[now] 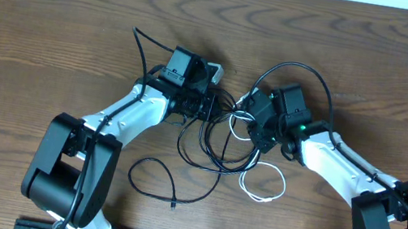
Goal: Untangle cables
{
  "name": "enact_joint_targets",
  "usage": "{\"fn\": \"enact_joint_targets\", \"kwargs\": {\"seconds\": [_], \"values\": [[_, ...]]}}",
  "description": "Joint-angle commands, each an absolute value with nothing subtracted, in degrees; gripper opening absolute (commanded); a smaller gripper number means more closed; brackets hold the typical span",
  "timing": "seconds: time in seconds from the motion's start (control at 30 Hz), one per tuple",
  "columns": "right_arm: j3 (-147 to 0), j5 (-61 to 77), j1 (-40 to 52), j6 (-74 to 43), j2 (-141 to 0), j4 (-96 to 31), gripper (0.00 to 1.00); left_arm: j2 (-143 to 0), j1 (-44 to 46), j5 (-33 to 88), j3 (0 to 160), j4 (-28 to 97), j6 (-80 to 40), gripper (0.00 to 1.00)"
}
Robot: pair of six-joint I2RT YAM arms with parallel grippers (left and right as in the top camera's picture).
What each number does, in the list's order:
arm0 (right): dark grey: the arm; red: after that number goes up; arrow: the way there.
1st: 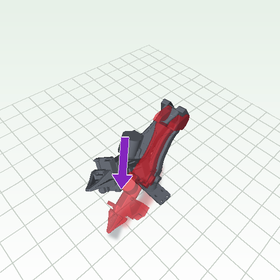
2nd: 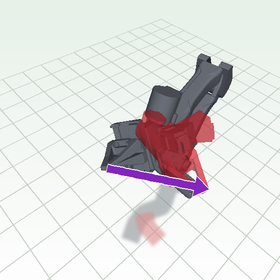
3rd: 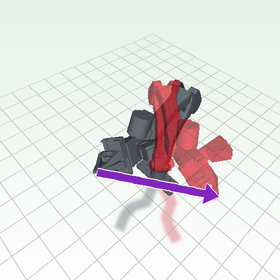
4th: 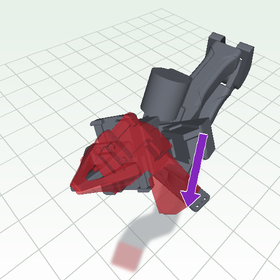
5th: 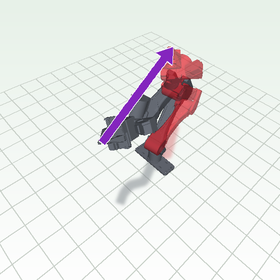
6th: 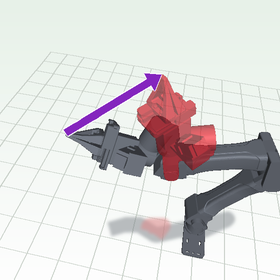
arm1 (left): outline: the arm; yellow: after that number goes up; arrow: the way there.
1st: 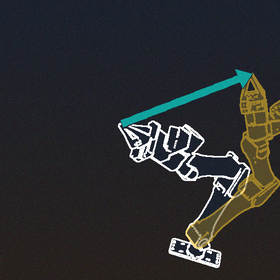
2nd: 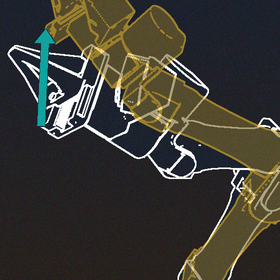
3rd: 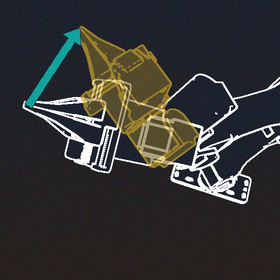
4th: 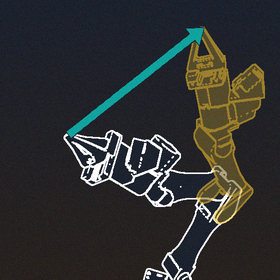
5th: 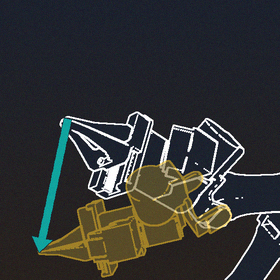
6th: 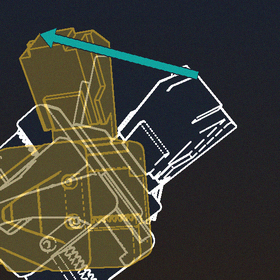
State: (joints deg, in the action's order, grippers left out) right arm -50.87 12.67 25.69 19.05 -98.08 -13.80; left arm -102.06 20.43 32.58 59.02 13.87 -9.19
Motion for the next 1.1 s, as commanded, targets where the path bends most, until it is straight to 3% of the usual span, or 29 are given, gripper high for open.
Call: {"fn": "enact_joint_targets", "kwargs": {"seconds": [0.0,0.03,0.3,0.63,0.93,1.0,1.07], "values": [[-50.5,14.5,25.9,18.8,-98.6,-12.4,0.11,-102.8,20.5,31.9,59.0,13.8,-9.3,0.13],[-50.5,14.5,25.9,18.2,-98.6,-12.0,0.01,-102.8,20.5,31.9,59.0,13.8,-9.3,0.13],[-51.0,14.6,25.6,7.2,-93.1,-11.5,0.01,-102.8,20.4,30.3,59.0,13.5,-9.3,0.13],[-51.0,14.5,25.5,6.7,-73.5,-15.6,0.01,-102.8,20.4,26.0,59.0,13.5,-9.3,0.13],[-51.0,15.0,25.5,6.7,-64.3,-22.5,0.01,-102.8,20.4,26.0,59.0,13.6,-9.3,0.13],[-50.9,15.0,25.5,6.8,-64.8,-23.7,0.07,-102.7,20.4,26.1,59.0,13.6,-9.3,0.13],[-50.8,15.0,25.6,7.4,-66.4,-24.2,0.19,-102.7,20.4,26.1,59.0,13.6,-9.3,0.13]]}}
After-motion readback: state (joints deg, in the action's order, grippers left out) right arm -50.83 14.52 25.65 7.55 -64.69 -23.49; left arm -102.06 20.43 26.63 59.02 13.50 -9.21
